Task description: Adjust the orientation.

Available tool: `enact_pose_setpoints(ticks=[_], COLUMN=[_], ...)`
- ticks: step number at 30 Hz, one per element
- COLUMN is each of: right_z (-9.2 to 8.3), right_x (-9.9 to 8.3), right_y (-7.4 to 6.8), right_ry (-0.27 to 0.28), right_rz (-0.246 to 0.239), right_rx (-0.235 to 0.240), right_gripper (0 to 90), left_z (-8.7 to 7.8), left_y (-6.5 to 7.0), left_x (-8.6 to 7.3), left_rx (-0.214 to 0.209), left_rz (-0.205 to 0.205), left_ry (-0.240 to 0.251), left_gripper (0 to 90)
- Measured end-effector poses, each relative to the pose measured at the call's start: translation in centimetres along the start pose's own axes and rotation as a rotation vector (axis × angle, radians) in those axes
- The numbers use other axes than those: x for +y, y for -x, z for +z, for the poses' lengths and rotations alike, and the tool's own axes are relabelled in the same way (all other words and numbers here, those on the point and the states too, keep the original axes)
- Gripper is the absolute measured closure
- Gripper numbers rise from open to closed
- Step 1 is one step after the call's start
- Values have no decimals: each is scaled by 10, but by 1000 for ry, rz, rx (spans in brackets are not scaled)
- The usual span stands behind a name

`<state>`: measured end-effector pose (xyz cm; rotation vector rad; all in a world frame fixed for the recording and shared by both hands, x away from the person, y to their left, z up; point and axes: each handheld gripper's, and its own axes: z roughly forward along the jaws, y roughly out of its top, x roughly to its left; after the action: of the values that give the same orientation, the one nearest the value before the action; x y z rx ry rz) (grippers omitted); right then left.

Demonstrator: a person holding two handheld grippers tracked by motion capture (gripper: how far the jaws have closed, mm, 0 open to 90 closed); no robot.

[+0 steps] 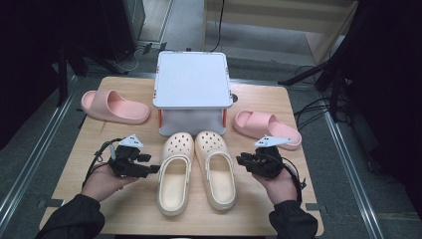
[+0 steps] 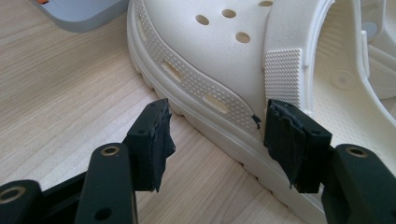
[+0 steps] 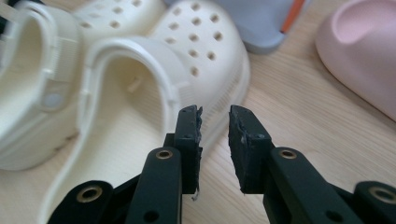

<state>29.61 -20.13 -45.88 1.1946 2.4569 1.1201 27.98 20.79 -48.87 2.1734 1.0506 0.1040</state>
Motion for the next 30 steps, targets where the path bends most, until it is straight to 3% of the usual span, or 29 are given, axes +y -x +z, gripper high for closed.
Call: enact_pose_setpoints(ticks=[3, 6, 9, 12, 15, 22, 30], right_z=[11, 26, 34, 37, 37, 38, 42], right_x=[-6, -8, -8, -7, -8, -10, -9], right_y=[6, 7, 4, 3, 1, -8, -16], right_ry=[-31, -70, -90, -97, -102, -113, -122], right_rz=[-5, -56, -59, -68, -35, -47, -50], right_rx=[-17, -32, -20, -29, -12, 23, 61], right_gripper=[738, 713, 704, 713, 724, 726, 731], left_z=[0, 2, 6, 6, 8, 14, 14], left_y=[-2, -4, -5, -5, -4, -1, 0], left_x=[0, -1, -2, -2, -2, -2, -2], left_rx=[-2, 0, 3, -2, -15, -11, -27], left_rz=[-9, -18, -24, -32, -50, -34, -27], left_ry=[-2, -21, -48, -50, -54, -94, -99], left_gripper=[404, 400, 405, 405, 415, 432, 435])
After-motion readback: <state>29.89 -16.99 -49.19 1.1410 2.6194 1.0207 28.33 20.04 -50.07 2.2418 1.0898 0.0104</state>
